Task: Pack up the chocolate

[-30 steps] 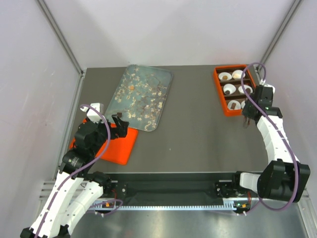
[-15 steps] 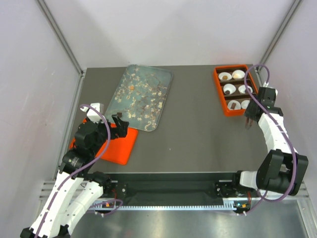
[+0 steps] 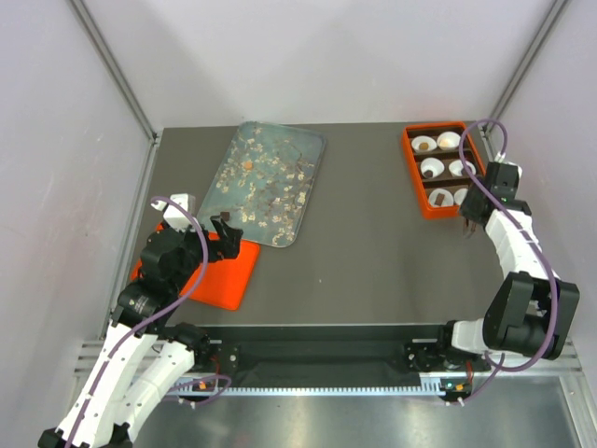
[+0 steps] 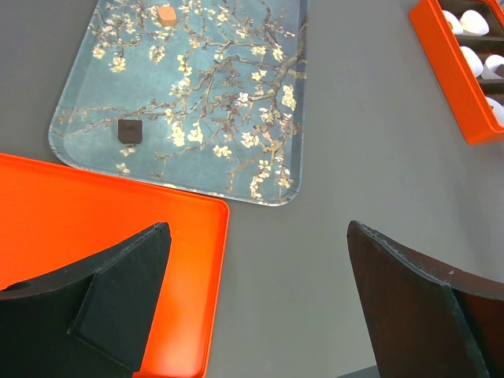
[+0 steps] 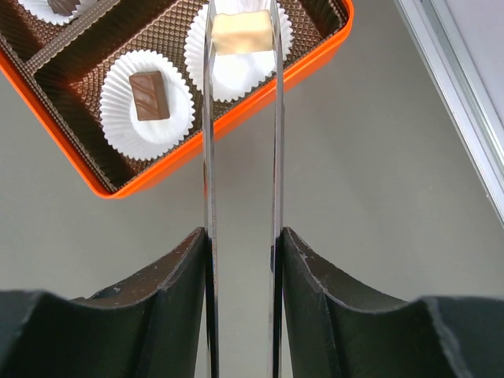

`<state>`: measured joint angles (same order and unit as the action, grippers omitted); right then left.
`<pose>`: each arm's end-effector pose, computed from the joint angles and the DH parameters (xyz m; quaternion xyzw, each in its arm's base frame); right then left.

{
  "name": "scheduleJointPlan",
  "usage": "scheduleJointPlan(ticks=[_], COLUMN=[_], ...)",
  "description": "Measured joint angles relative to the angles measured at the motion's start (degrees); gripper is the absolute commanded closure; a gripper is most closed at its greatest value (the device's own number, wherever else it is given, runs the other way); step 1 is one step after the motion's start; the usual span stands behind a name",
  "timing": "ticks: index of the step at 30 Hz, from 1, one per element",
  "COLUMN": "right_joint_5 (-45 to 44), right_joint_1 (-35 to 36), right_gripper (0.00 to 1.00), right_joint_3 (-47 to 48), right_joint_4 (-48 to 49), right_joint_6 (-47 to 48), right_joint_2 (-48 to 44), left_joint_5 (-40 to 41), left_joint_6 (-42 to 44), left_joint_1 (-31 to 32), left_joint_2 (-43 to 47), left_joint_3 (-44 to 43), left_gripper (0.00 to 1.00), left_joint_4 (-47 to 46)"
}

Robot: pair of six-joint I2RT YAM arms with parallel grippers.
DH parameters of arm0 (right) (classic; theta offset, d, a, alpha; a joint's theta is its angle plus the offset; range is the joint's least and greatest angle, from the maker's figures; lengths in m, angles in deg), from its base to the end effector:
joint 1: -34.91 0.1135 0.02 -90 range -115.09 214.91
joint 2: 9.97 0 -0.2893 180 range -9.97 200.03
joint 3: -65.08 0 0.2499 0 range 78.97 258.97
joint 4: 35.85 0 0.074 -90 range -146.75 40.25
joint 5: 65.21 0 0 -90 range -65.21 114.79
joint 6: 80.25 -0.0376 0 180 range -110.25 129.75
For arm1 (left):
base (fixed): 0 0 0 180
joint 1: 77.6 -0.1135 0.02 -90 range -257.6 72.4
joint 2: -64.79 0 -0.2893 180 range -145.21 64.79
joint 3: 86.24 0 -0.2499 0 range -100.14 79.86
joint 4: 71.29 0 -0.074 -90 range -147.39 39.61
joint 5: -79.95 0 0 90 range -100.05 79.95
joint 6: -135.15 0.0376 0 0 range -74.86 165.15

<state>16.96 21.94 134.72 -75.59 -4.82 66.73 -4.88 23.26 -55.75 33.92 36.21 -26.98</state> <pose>0.2694 -0.0673 0.2832 0.2452 0.8950 -0.0583 0.3681 0.0952 -0.0345 0.3404 -0.0269 0.8063 -0.1859 0.5609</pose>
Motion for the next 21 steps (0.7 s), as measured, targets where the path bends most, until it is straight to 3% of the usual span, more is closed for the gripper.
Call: scheduleJointPlan(ticks=[21], right_joint_5=[-0.02], right_joint_1=[0.00], right_gripper=[0.55], right_joint_3=[0.00], right_joint_4=[2.29], right_joint_6=[0.00], right_joint_2=[3.74], left_joint_5=[0.04], left_joint_6=[0.02], left_joint_1=[0.00], left_joint_2=[0.00], left_joint_3=[0.00], left_gripper=[0.01], left_joint_4=[0.00])
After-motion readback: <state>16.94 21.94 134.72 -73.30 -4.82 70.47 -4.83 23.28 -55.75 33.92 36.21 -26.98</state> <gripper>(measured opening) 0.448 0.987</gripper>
